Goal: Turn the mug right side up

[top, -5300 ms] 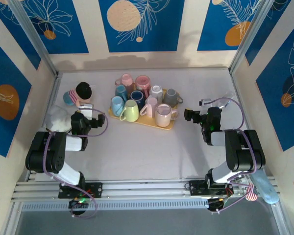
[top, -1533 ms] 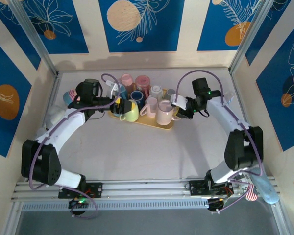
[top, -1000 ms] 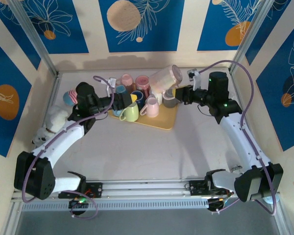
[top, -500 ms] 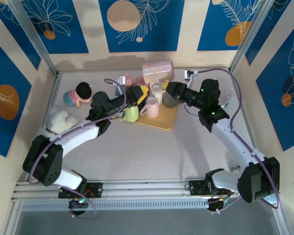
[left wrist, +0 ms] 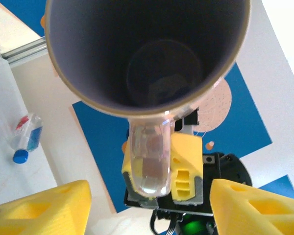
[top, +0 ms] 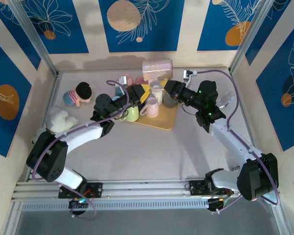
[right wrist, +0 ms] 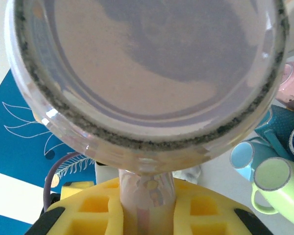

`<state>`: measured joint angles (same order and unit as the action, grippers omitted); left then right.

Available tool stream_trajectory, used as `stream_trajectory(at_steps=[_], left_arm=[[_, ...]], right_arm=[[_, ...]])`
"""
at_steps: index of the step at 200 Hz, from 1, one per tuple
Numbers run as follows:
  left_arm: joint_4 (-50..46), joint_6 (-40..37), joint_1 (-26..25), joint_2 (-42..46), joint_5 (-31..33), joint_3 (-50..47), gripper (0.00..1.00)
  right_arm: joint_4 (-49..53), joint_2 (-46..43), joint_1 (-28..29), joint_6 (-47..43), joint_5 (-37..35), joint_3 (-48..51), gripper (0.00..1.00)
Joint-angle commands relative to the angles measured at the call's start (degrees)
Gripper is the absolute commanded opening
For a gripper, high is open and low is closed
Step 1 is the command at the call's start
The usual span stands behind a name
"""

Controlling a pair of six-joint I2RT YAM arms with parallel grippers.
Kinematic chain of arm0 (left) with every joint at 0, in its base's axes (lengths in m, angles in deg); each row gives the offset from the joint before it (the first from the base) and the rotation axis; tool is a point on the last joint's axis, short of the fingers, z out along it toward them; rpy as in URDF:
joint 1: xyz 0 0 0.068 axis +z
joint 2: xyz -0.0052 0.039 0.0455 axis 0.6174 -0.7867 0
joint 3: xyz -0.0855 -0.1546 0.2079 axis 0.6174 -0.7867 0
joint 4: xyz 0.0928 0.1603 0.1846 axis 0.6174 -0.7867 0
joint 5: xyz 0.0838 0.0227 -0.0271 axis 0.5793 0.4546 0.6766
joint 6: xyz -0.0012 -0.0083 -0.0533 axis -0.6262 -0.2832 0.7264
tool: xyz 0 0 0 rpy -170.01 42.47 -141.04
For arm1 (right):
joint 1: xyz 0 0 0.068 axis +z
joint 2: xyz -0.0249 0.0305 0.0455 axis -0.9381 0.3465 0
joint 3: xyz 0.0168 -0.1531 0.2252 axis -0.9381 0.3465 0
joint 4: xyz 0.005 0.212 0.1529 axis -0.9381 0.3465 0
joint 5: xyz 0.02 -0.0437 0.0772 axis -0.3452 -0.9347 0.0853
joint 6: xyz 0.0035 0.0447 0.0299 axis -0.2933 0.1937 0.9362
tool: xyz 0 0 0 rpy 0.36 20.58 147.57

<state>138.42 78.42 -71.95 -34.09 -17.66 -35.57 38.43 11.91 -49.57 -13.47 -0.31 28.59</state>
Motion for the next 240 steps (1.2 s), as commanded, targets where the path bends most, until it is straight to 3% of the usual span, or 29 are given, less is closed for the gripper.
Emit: stream_trajectory(at_steps=[1, 115, 171, 177, 187, 196, 206, 223, 240], left_arm=[[2.8, 0.8, -0.6, -1.2, 1.2, 2.6, 0.63], [5.5, 2.3, -0.8, -3.5, 2.0, 4.7, 0.41], [7.5, 2.6, -0.4, -4.1, 1.4, 4.1, 0.09], [8.0, 2.4, -0.4, -4.2, 1.2, 3.8, 0.06], [8.7, 1.9, 0.0, -4.2, 0.5, 3.8, 0.00], [8.9, 1.6, 0.4, -4.1, -0.3, 3.8, 0.00], [8.9, 1.2, 0.8, -3.8, -0.7, 3.5, 0.00], [8.0, -0.1, 1.9, -2.6, -1.3, 2.9, 0.00], [4.6, -2.4, 3.1, -0.5, -2.1, 2.2, 0.00]], right_arm=[[-9.6, -1.0, 0.7, -0.1, -0.3, -0.8, 0.00], [-10.5, 0.9, 2.4, 0.7, 1.5, -0.3, 0.00], [-9.9, 1.6, 2.4, 0.9, 1.5, -0.7, 0.00], [-9.1, 1.4, 2.4, 0.6, 1.4, -0.8, 0.08], [-6.9, 0.9, 2.3, -0.6, 0.9, -1.0, 0.30], [-4.5, 0.2, 2.4, -2.0, 0.3, -1.3, 0.47], [-1.6, -0.7, 2.3, -3.7, -0.5, -1.5, 0.60], [3.8, -2.5, 1.5, -6.4, -1.7, -1.9, 0.70], [7.4, -4.0, -0.5, -8.4, 0.3, -1.8, 0.72]])
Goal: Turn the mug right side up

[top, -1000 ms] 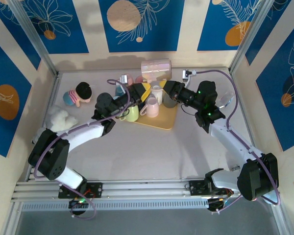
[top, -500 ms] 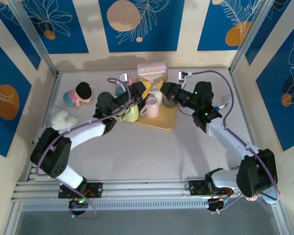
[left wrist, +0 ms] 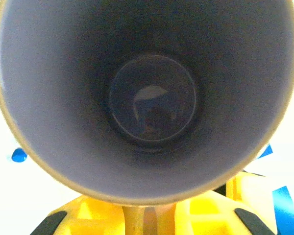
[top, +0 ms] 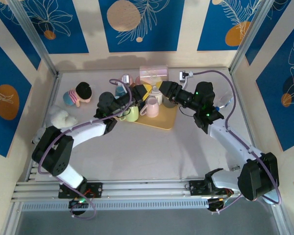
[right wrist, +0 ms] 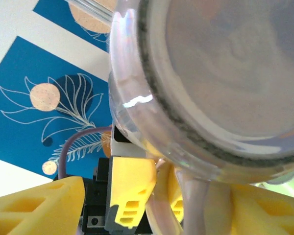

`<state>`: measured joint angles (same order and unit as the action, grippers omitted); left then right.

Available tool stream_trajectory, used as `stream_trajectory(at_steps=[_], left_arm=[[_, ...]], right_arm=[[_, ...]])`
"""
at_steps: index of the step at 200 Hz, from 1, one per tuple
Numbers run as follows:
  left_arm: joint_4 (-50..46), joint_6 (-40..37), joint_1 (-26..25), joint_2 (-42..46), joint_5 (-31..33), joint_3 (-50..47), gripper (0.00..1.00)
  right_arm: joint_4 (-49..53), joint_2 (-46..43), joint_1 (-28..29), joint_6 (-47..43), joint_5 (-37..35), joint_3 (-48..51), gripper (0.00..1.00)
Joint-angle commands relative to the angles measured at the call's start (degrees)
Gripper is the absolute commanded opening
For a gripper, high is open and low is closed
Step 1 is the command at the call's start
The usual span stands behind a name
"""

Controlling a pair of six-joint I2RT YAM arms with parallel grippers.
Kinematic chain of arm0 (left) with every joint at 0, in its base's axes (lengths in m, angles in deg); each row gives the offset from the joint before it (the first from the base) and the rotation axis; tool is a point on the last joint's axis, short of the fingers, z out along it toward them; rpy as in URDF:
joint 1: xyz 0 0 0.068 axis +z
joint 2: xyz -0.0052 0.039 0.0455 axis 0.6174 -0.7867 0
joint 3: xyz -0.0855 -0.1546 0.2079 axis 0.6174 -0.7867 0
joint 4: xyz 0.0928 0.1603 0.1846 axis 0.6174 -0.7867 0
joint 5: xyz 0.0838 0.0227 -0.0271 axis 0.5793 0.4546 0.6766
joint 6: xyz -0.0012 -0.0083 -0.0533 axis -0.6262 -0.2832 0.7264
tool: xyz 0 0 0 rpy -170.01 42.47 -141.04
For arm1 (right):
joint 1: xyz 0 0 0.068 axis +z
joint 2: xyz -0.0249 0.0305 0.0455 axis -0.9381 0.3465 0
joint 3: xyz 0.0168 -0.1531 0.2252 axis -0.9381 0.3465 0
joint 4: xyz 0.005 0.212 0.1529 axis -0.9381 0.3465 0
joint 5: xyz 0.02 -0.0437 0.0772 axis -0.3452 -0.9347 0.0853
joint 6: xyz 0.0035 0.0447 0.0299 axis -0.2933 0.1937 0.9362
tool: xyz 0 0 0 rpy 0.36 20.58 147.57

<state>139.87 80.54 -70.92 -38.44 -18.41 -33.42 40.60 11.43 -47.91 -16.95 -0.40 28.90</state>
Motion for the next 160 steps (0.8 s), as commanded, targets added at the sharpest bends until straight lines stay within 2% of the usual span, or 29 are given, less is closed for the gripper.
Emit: stream_trajectory(at_steps=[1, 13, 27, 52, 73, 93, 110, 142, 160], left_arm=[[2.8, -4.7, 2.1, 4.0, -1.4, 0.0, 0.00], [-1.4, -7.8, 2.9, 6.3, -2.4, -0.4, 0.00], [-11.0, -13.4, 3.8, 10.0, -3.3, -0.2, 0.00], [-40.0, -30.2, 4.4, 18.0, 0.6, 3.2, 0.00], [-62.2, -41.8, 4.4, 22.1, 8.3, 8.6, 0.00], [-76.6, -49.0, 4.5, 24.0, 17.0, 12.8, 0.00], [-88.5, -53.1, 4.5, 24.2, 27.3, 16.3, 0.00], [-101.5, -56.6, 5.4, 24.1, 45.0, 19.0, 0.00], [-105.8, -56.7, 8.8, 23.7, 47.9, 19.2, 0.00]], right_arm=[[5.5, -3.6, -2.2, -5.0, 0.6, -2.1, 0.72], [9.4, -4.5, -4.0, -6.6, 2.7, -2.6, 0.72], [15.7, -5.2, -6.0, -10.0, 4.2, -3.7, 0.72], [29.2, -6.0, -8.4, -18.9, 4.5, -7.5, 0.71], [39.1, -5.6, -9.1, -26.4, 1.4, -10.8, 0.70], [44.5, -4.3, -9.4, -31.6, -0.6, -13.3, 0.69], [46.8, -2.7, -9.6, -34.4, -0.4, -14.9, 0.68], [49.0, 1.0, -9.5, -37.3, 3.4, -17.6, 0.64], [49.9, 2.9, -9.0, -38.0, 4.8, -18.9, 0.63]])
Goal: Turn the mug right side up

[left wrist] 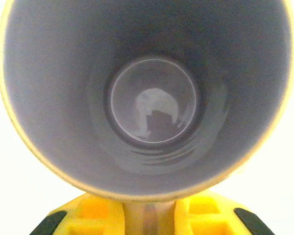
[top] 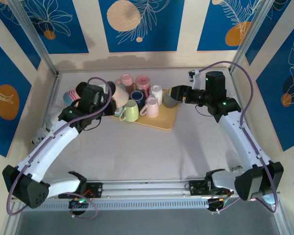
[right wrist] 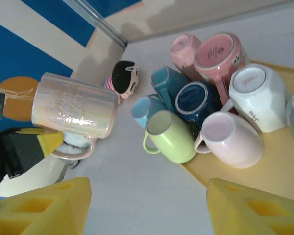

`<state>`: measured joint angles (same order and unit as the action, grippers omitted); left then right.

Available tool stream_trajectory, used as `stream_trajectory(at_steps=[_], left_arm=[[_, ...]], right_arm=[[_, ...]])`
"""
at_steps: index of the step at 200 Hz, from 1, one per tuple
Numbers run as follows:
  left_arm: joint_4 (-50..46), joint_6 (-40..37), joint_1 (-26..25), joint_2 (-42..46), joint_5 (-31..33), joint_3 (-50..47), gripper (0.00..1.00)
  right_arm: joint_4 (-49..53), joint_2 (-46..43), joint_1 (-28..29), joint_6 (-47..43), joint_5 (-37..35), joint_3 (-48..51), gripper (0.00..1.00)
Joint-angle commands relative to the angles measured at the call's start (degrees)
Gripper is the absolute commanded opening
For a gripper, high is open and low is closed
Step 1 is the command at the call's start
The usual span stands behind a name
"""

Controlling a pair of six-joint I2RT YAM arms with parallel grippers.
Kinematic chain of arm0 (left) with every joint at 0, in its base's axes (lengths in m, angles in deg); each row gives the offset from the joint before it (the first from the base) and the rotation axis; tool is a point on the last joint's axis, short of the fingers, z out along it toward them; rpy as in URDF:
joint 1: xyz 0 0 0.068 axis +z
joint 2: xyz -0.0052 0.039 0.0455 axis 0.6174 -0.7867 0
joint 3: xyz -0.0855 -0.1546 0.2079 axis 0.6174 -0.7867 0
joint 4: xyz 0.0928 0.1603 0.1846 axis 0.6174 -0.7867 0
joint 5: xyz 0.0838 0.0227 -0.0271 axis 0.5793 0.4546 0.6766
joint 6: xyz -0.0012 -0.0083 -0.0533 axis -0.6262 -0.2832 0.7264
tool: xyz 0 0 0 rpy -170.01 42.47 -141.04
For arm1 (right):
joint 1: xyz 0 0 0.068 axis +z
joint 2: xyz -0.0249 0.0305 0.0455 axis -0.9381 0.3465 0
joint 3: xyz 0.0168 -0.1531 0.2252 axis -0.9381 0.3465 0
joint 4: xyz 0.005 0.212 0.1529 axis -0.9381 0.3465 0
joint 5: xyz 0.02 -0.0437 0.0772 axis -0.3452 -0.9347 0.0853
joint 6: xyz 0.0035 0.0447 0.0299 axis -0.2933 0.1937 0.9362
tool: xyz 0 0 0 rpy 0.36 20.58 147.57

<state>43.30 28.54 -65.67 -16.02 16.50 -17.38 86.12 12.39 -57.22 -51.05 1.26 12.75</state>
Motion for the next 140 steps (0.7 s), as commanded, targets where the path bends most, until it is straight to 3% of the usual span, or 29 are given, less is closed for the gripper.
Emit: stream_trajectory(at_steps=[1, 47, 72, 140], left_arm=[[-9.4, -4.7, 3.8, 1.2, 12.9, 3.2, 0.00], [-10.8, -8.9, 12.0, -2.8, 12.0, 2.6, 0.00], [-6.2, -9.7, 14.9, -4.0, 9.2, 0.5, 0.00], [8.6, -11.5, 17.3, -6.3, 7.1, -7.3, 0.00]], right_arm=[[4.4, 2.0, 0.4, -4.0, 3.1, -2.8, 0.63], [7.6, 5.3, 3.5, -6.6, 2.7, -4.8, 0.61], [7.7, 5.7, 4.8, -7.0, 1.9, -4.7, 0.61], [6.7, 6.9, 5.1, -7.0, 1.9, -4.6, 0.61]])
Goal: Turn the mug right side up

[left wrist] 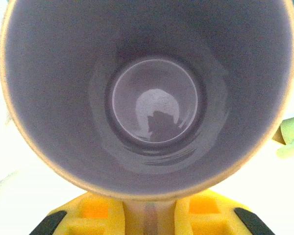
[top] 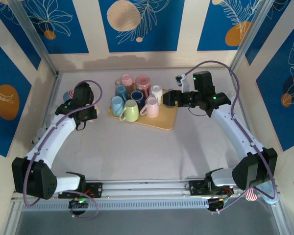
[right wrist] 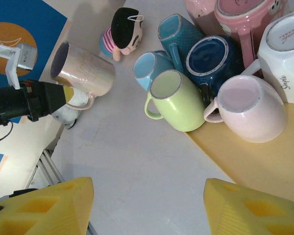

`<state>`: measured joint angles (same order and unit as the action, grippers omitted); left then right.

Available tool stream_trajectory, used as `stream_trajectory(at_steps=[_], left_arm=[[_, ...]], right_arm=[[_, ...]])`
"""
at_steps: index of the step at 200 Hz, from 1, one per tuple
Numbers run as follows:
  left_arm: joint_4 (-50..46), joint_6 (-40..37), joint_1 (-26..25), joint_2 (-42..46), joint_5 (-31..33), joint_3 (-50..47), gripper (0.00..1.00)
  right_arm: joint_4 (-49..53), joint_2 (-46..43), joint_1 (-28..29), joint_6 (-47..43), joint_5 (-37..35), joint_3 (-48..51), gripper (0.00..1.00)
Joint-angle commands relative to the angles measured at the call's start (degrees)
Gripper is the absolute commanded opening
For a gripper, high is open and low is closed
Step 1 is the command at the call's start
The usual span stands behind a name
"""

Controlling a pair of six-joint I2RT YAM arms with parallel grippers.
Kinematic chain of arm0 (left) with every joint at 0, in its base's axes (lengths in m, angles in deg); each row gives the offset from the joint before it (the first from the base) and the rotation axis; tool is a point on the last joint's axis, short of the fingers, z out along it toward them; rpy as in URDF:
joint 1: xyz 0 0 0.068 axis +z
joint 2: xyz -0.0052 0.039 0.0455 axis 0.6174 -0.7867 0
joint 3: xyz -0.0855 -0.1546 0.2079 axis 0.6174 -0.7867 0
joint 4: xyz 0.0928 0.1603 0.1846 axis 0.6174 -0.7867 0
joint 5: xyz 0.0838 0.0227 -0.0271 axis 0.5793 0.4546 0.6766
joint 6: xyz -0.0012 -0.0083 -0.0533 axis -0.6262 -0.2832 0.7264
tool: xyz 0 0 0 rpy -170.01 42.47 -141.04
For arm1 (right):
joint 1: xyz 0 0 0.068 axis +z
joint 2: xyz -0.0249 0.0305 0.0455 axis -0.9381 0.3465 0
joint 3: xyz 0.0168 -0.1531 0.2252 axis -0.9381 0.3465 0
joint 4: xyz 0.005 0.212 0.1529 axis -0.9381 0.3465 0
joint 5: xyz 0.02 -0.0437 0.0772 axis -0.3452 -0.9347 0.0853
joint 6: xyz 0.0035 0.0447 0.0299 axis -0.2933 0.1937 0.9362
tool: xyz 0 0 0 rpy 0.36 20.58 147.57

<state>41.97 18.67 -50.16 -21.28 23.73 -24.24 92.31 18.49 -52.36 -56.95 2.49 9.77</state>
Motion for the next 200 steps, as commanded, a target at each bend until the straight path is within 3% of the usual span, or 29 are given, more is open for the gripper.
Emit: stream_trajectory(at_steps=[1, 85, 180, 200], left_arm=[[10.0, -1.7, 1.8, -1.2, -0.2, -0.5, 0.00], [18.2, -5.6, 3.5, -6.5, -0.2, -5.0, 0.00], [24.3, -5.1, 4.0, -9.4, -0.2, -10.7, 0.00], [24.6, -5.0, 4.1, -9.2, -0.7, -11.5, 0.20]], right_arm=[[0.6, 0.8, 0.2, -1.1, 0.7, -1.6, 0.61], [0.8, 2.8, 0.2, -0.9, 1.5, 0.3, 0.61], [1.3, 3.3, 0.2, -1.3, 2.2, 0.3, 0.60], [1.3, 3.4, 0.2, -1.3, 2.1, 0.4, 0.60]])
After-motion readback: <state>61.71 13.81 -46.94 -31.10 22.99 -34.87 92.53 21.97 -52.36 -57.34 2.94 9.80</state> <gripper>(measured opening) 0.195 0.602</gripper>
